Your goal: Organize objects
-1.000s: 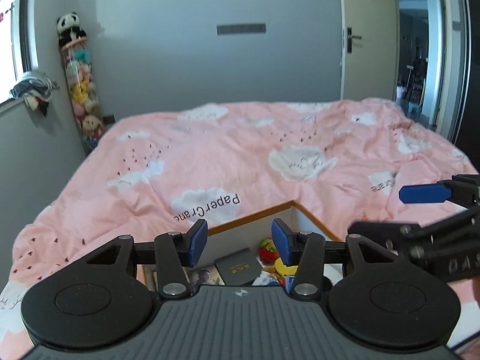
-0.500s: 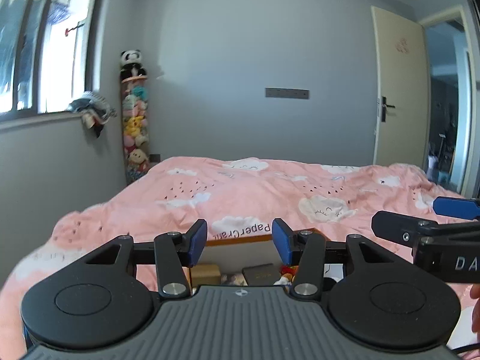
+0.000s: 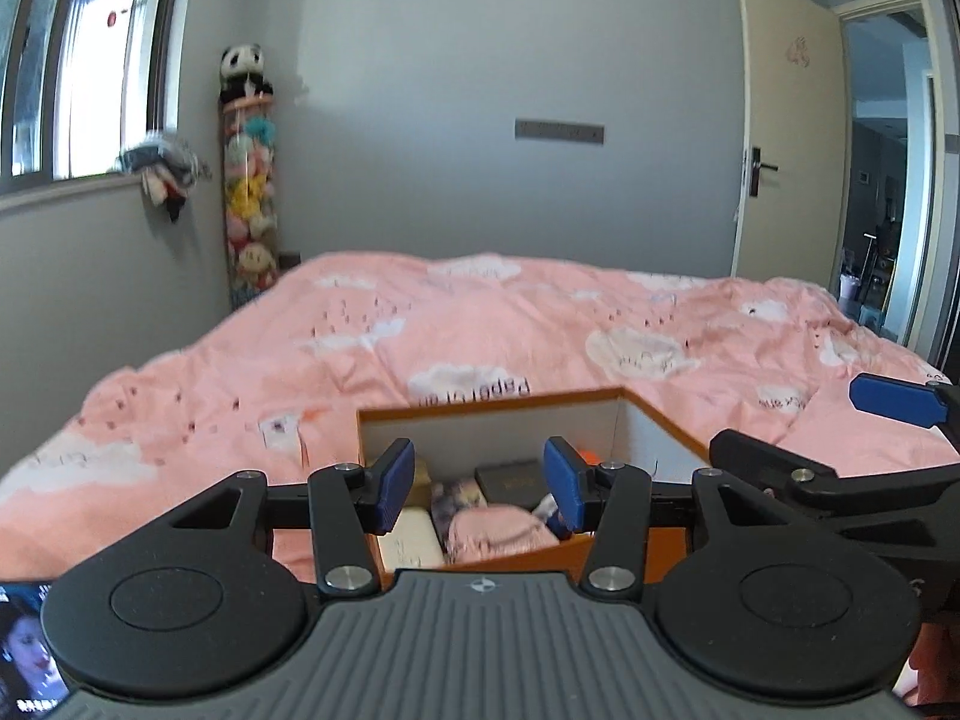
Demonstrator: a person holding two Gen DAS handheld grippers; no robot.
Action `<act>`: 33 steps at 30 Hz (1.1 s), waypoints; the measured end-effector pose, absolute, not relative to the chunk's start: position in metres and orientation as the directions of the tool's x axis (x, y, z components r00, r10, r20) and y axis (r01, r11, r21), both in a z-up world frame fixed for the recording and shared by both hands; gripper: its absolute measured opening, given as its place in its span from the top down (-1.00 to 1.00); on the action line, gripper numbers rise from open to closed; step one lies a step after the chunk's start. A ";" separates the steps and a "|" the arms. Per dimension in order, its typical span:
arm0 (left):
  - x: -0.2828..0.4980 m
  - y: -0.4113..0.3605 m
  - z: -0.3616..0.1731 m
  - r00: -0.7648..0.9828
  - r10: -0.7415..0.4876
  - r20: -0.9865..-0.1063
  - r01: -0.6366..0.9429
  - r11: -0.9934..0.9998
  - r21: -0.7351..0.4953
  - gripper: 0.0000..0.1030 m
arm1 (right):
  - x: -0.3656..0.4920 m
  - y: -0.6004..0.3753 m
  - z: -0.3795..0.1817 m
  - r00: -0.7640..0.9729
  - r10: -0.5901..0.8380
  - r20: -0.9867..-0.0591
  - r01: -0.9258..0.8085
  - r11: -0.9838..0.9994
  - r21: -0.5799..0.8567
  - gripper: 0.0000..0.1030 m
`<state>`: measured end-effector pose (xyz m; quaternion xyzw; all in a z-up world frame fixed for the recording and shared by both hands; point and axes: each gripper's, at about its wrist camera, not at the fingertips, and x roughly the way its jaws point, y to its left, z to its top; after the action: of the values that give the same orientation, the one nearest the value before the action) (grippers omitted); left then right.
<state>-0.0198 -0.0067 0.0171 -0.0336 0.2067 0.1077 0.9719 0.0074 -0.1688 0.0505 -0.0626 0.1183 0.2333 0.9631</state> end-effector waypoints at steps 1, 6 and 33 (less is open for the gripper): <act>-0.021 -0.005 0.015 0.888 0.194 -0.417 -0.226 0.974 -0.028 -0.10 | 0.007 -0.169 0.049 0.861 0.436 -0.263 -0.466 0.883 -0.062 -0.98; -0.017 -0.002 0.009 0.869 0.169 -0.465 -0.219 0.974 -0.055 -0.11 | 0.008 -0.172 0.036 0.861 0.429 -0.273 -0.464 0.882 -0.077 -0.98; -0.012 -0.018 -0.011 0.803 0.135 -0.580 -0.188 0.982 -0.032 -0.23 | 0.028 -0.183 0.000 0.819 0.359 -0.447 -0.370 0.927 0.065 -0.98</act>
<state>-0.0121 -0.0183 -0.0111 -0.0441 0.3018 0.0851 0.9485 0.0277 -0.1826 0.0004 -0.0124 0.2319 0.1911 0.9537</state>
